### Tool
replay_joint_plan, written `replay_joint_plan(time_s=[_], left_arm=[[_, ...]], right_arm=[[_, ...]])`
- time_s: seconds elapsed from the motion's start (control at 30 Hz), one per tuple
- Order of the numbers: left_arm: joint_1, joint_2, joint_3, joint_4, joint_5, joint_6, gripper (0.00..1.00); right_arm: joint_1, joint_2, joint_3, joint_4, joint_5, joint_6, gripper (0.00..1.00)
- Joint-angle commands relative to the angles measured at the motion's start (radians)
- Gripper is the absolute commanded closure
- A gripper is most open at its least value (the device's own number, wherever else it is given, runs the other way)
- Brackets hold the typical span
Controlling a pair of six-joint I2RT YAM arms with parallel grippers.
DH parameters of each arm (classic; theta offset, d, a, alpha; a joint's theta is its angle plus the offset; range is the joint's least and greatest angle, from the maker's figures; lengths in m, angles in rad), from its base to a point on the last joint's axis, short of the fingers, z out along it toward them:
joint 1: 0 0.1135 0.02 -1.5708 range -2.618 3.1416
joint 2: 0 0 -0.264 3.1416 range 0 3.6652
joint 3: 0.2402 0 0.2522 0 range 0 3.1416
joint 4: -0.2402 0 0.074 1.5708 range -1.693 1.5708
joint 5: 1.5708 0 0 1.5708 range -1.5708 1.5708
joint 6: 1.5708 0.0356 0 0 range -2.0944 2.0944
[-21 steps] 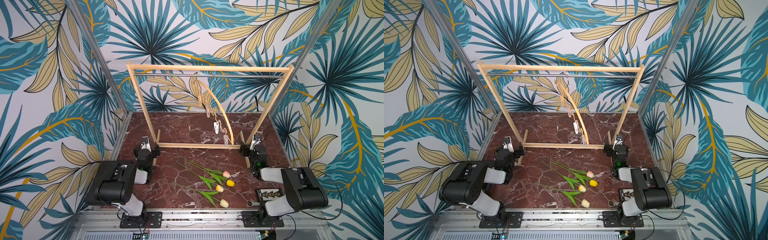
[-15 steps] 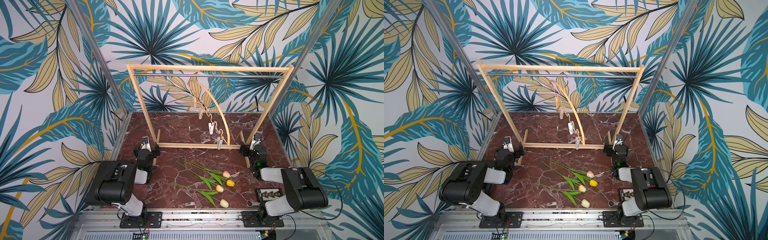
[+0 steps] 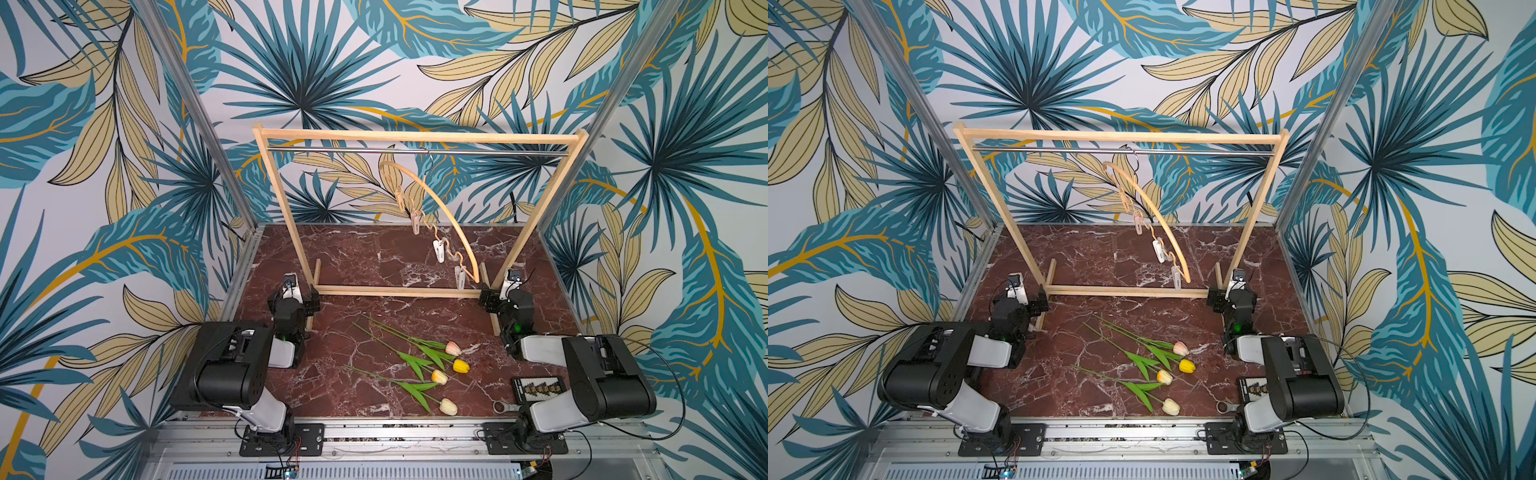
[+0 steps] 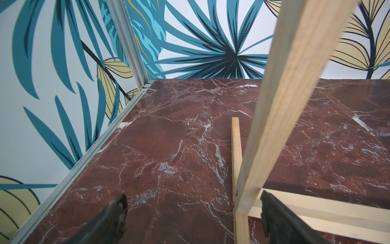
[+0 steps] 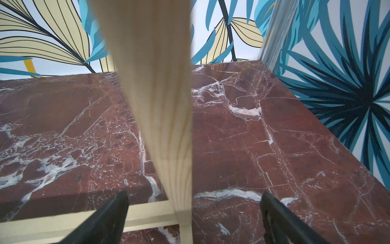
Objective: Dry the flowers on a clothes hanger
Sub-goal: Pick up the flower at the center of the board.
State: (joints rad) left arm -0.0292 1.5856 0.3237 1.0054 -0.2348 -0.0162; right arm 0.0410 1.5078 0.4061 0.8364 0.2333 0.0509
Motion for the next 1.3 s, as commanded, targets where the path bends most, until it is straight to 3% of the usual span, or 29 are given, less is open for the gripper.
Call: replay_joint_plan(time_s=[0.0,0.03,0.1,0.17,0.23,0.3,0.37,0.5,0.67,0.8,0.9,1.07,1.27], left_arm=[[0.028,-0.034,0.053,-0.06,0.035,-0.023,0.0],[0.026,-0.048,0.057,-0.056,-0.01,-0.025,0.0],[0.024,-0.183,0.102,-0.259,-0.045,-0.041,0.0],[0.024,-0.309,0.159,-0.436,-0.134,-0.106,0.0],[0.02,-0.433,0.229,-0.641,-0.156,-0.185,0.0],[0.004,-0.511,0.298,-0.831,-0.181,-0.259,0.0],[-0.031,-0.561,0.342,-0.97,-0.189,-0.308,0.0],[-0.137,-0.612,0.386,-1.152,-0.171,-0.377,0.0],[-0.265,-0.648,0.418,-1.313,-0.139,-0.489,0.01],[-0.334,-0.656,0.436,-1.371,-0.128,-0.537,0.1],[-0.369,-0.652,0.44,-1.383,-0.095,-0.572,0.15],[-0.417,-0.645,0.471,-1.449,-0.085,-0.617,0.19],[-0.426,-0.65,0.478,-1.513,-0.076,-0.674,0.25]], right_arm=[[0.009,-0.08,0.068,-0.137,0.106,0.006,0.0],[0.01,-0.134,0.159,-0.352,0.163,0.042,0.0],[0.01,-0.183,0.389,-0.782,0.256,0.163,0.0],[0.01,-0.193,0.557,-1.104,0.204,0.257,0.0],[0.007,-0.211,0.537,-1.144,0.194,0.373,0.0],[-0.026,-0.226,0.508,-1.227,0.207,0.577,0.0],[-0.04,-0.225,0.519,-1.279,0.104,0.6,0.0],[0.005,-0.267,0.559,-1.434,0.103,0.595,0.01],[0.083,-0.389,0.544,-1.594,0.082,0.559,0.17],[0.242,-0.459,0.531,-1.679,0.066,0.568,0.34],[0.404,-0.456,0.508,-1.681,0.041,0.608,0.41],[0.646,-0.393,0.474,-1.543,-0.052,0.583,0.43],[0.867,-0.194,0.5,-1.449,-0.169,0.473,0.49]])
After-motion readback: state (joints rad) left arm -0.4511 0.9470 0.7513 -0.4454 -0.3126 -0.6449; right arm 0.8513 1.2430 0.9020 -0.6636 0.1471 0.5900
